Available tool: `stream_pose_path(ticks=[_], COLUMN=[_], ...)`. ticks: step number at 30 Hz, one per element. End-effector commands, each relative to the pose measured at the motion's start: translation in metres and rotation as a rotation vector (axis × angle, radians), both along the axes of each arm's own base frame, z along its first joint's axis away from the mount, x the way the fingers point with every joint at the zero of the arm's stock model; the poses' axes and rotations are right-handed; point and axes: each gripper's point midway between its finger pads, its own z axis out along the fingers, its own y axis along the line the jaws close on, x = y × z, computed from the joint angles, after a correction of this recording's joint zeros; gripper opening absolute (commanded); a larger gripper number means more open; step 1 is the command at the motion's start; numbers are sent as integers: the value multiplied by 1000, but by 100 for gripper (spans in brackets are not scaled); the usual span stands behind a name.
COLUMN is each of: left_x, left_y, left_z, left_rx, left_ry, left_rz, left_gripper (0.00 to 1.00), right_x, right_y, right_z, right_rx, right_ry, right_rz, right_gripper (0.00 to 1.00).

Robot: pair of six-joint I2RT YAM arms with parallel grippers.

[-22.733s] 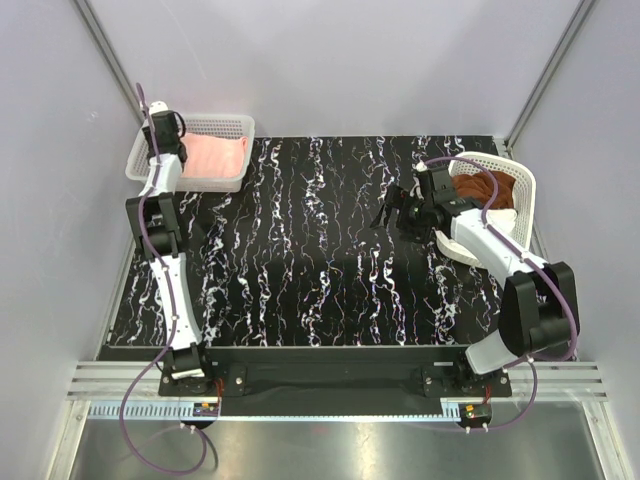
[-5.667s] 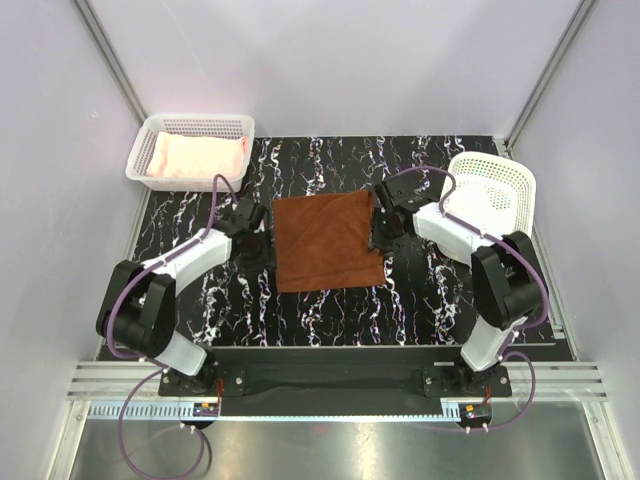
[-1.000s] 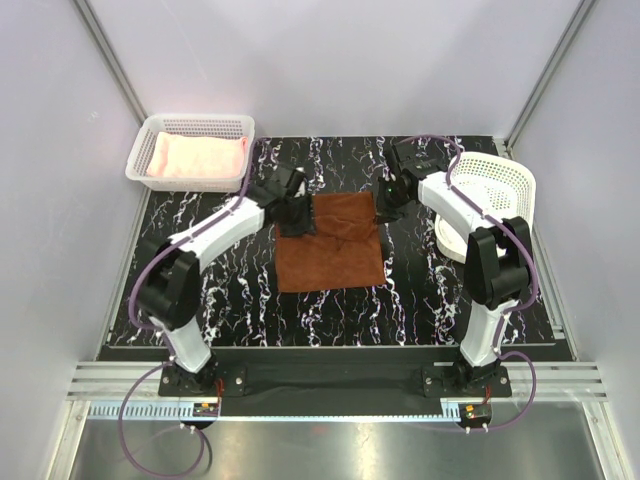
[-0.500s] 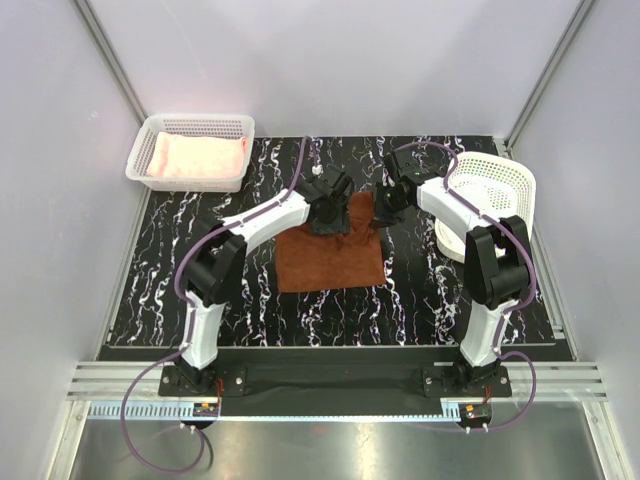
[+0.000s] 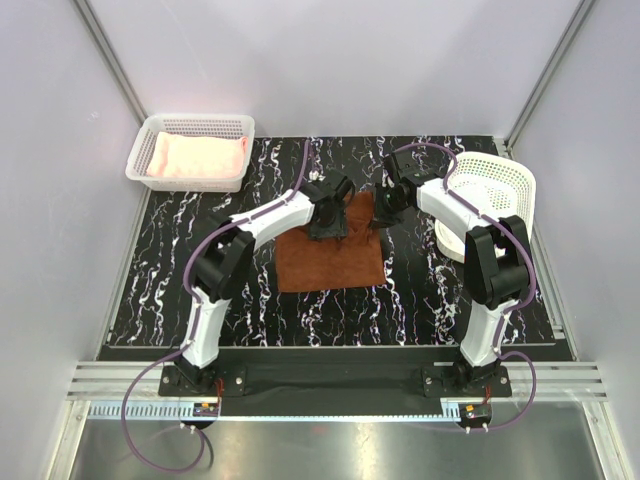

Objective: Fold and stack the towels
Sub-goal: Fold the towel

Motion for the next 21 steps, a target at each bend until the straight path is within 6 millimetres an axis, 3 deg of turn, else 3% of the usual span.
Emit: stream_pose_path(ticks=[1, 9, 11, 15, 21], left_x=[13, 13, 14, 14, 12], left_y=[-5, 1, 5, 10, 16], left_z=[0, -7, -5, -1, 4], left_rx=[12, 61, 76, 91, 108], left_ry=[-32, -9, -13, -23, -26], left_rz=[16, 34, 40, 47, 56], left_gripper=[58, 53, 49, 31, 21], right_x=[5, 4, 4, 4, 2], right_y=[2, -1, -2, -3, -5], right_z=[20, 22, 22, 19, 15], right_rx=[29, 15, 9, 5, -3], right_ry=[-58, -65, -64, -61, -56], right_rz=[10, 7, 5, 4, 2], right_gripper=[0, 0, 0, 0, 0])
